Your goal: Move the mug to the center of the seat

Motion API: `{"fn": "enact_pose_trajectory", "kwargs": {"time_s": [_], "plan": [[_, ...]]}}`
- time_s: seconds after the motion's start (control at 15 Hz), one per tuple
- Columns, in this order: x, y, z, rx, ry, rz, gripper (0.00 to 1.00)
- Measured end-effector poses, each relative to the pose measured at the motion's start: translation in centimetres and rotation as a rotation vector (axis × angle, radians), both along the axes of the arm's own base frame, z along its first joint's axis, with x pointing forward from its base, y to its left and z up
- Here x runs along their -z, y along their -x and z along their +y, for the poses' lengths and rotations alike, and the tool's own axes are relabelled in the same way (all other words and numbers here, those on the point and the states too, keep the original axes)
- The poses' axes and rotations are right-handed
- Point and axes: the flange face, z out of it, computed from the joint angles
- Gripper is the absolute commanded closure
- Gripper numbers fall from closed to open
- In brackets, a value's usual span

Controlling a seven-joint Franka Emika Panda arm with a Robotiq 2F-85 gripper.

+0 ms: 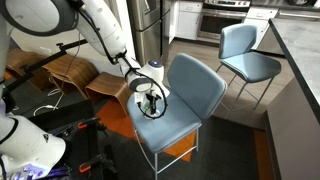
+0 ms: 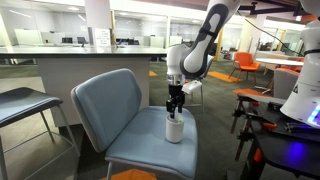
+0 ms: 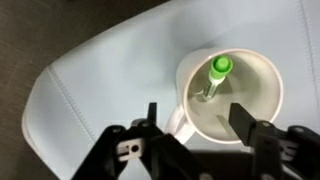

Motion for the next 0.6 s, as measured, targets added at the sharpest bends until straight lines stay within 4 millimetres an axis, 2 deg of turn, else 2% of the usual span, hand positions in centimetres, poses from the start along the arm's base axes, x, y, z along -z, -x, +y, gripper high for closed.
{"fn": "enact_pose_trajectory", "kwargs": {"time_s": [0.2, 0.6], "plan": [[-2.2, 0.2, 0.0, -0.062, -0.025, 0.028, 0.00], [-9.1, 0.8, -0.3, -0.208, -0.082, 0.074, 0.00]]}}
